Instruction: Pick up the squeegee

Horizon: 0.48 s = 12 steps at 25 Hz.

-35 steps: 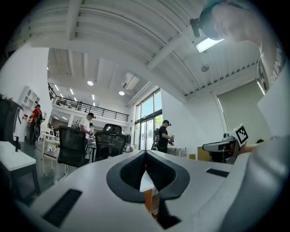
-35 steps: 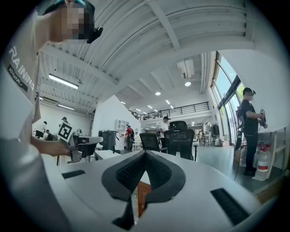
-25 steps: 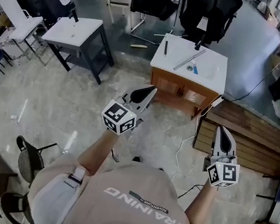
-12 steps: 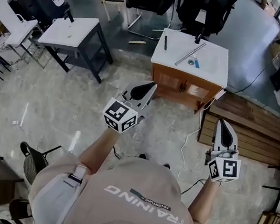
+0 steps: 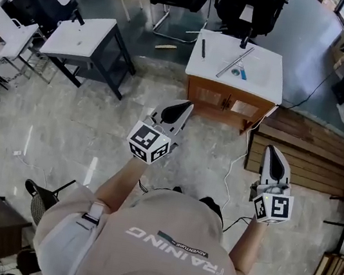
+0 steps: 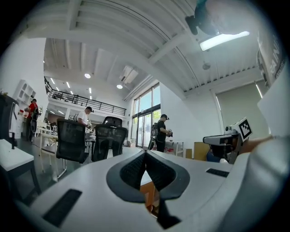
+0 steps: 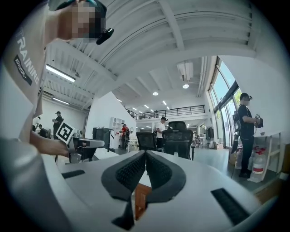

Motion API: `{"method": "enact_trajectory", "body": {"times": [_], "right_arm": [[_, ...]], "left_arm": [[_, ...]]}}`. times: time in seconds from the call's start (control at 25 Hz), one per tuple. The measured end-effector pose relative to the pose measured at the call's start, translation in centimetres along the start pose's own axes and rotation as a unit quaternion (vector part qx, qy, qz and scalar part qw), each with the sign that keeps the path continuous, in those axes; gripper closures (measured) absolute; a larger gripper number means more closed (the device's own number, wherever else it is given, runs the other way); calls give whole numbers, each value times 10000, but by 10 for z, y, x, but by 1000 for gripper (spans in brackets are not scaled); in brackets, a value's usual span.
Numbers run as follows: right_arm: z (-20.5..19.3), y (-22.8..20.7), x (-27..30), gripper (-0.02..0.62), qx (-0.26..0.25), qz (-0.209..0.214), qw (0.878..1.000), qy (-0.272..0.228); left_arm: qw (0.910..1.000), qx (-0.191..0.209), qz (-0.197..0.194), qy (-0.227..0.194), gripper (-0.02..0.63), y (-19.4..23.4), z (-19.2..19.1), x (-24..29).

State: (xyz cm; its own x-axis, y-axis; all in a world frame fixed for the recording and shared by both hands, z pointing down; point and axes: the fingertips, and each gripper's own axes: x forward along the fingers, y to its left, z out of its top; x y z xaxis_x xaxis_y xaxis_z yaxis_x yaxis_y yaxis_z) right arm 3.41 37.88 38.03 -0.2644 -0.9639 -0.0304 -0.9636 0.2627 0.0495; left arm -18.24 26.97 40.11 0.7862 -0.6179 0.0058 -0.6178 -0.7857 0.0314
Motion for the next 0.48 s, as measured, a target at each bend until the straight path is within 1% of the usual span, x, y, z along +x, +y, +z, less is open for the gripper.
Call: {"method": "enact_trajectory", "body": {"times": [0.28,0.48], "right_arm": [[-13,-21,33,563,86,25,9999,62],[-17,-58,74,563,-93,63,9999,-60]], "left_arm": [[9998,-77,168,117,594,26,-12,22],[9989,-115,430,139,594,47,-19,60]]}}
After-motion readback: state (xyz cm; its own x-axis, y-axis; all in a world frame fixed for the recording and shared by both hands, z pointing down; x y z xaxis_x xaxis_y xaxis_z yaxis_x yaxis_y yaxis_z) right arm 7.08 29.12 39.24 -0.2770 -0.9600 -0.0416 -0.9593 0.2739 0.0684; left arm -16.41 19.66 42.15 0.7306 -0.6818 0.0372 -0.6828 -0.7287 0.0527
